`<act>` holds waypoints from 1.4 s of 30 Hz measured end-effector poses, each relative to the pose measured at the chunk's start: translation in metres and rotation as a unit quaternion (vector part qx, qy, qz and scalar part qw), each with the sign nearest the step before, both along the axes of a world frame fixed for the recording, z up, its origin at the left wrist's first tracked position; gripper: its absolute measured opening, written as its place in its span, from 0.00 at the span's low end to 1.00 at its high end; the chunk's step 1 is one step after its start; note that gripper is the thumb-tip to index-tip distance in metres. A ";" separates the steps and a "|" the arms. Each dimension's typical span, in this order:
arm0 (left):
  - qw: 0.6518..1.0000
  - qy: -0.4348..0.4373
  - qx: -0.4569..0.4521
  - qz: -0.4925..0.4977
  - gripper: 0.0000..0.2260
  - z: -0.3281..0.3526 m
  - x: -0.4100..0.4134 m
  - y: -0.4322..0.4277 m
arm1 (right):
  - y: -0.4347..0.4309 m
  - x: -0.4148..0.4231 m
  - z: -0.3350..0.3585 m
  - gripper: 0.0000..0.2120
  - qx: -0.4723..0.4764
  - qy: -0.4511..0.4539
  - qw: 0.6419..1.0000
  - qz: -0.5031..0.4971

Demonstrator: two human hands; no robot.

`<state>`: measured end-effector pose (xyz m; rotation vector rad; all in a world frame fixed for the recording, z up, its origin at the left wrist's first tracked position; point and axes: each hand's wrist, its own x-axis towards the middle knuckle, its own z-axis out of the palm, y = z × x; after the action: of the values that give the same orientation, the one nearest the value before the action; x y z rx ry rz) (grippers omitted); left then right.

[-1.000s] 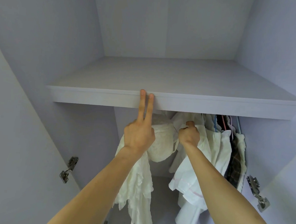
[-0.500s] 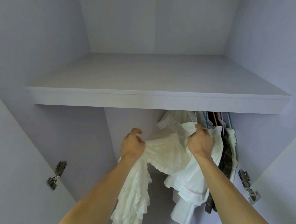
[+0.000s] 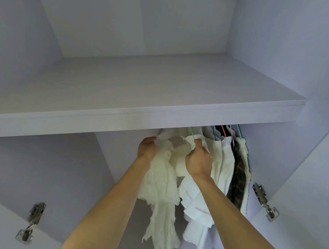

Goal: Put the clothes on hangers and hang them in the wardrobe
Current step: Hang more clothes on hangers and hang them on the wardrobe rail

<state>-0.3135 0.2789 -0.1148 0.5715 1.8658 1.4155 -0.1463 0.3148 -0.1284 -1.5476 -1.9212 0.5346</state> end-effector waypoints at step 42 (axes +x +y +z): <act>0.693 0.720 0.026 -0.002 0.34 0.075 0.004 -0.151 | -0.063 0.044 0.014 0.19 -0.106 0.185 0.976 0.046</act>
<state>-0.3099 0.1283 -0.0403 2.1550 2.8684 0.9220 -0.1026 0.2522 -0.1140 -1.3707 -1.6948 1.0219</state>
